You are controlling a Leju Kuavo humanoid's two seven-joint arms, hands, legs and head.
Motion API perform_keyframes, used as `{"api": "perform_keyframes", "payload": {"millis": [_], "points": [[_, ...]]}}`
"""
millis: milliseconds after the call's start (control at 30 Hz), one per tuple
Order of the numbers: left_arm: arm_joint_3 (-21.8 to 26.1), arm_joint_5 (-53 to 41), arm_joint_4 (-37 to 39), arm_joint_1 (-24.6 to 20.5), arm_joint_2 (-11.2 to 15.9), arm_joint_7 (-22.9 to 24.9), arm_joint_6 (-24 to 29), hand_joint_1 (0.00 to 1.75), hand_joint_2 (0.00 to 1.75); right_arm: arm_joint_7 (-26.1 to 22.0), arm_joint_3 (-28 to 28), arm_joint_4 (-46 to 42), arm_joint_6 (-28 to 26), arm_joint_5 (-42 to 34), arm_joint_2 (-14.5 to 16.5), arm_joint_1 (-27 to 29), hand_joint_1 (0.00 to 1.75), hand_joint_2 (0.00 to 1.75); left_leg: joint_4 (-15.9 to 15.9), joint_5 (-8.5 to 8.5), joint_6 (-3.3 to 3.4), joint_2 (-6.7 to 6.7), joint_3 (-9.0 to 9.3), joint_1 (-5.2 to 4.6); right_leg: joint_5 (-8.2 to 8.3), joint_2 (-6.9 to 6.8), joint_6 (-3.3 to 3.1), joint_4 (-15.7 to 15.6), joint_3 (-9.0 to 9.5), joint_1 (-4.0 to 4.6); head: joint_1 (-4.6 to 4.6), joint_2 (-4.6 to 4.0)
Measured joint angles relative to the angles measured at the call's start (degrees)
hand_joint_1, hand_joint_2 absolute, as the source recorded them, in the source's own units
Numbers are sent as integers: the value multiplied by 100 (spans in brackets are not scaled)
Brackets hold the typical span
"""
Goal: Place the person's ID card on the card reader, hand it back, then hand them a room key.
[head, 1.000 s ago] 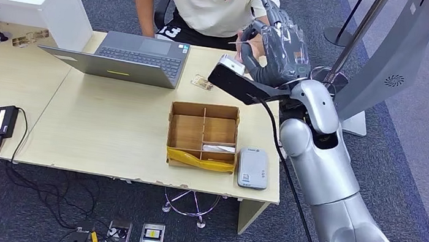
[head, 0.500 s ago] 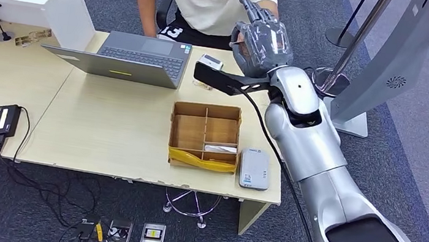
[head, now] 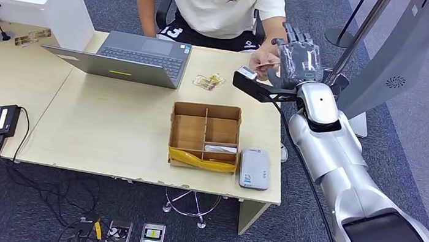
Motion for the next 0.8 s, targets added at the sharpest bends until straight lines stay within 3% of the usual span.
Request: {"api": "perform_keyframes", "payload": {"millis": [200, 367, 467, 600, 700, 800], "points": [[7, 148, 3, 154, 39, -253, 74, 0, 175, -486, -315, 96, -1141, -621, -604, 30, 0, 175, 4, -5, 2, 2, -2, 0, -1, 0, 0, -4, -5, 0, -1, 0], [14, 165, 8, 361, 57, -404, 187, 0, 175, -523, -924, 24, -1464, -1342, -1532, 488, 0, 175, 12, -21, 24, -5, 7, 0, -3, -13, 3, -22, 11, 1, 1, 1], [23, 205, 8, 492, 9, -478, 446, 0, 175, -470, -1374, -28, -1424, -1758, -2143, 1134, 0, 175, 13, -38, 46, -5, 20, 3, -9, -16, 13, -42, 39, 6, 1, 0], [40, 280, 14, 604, -86, -451, 593, 0, 175, -264, -2158, 14, -1396, -2396, -2817, 2401, 0, 175, 13, -55, 64, -40, 22, 7, -32, -56, 40, -56, 69, 11, 1, 1], [64, 309, 25, 633, -85, -337, 437, 0, 175, 10, -2762, 209, -1314, -2673, -2993, 3391, 0, 175, 11, -77, 55, -48, 26, 14, -45, -66, 43, -60, 84, 16, 0, 1], [83, 312, 34, 634, -57, -225, 303, 0, 175, 537, -3169, 432, -1054, -2726, -2958, 4202, 0, 175, 8, -86, 50, -48, 28, 15, -62, -67, 42, -57, 83, 17, -4, 1]]}}
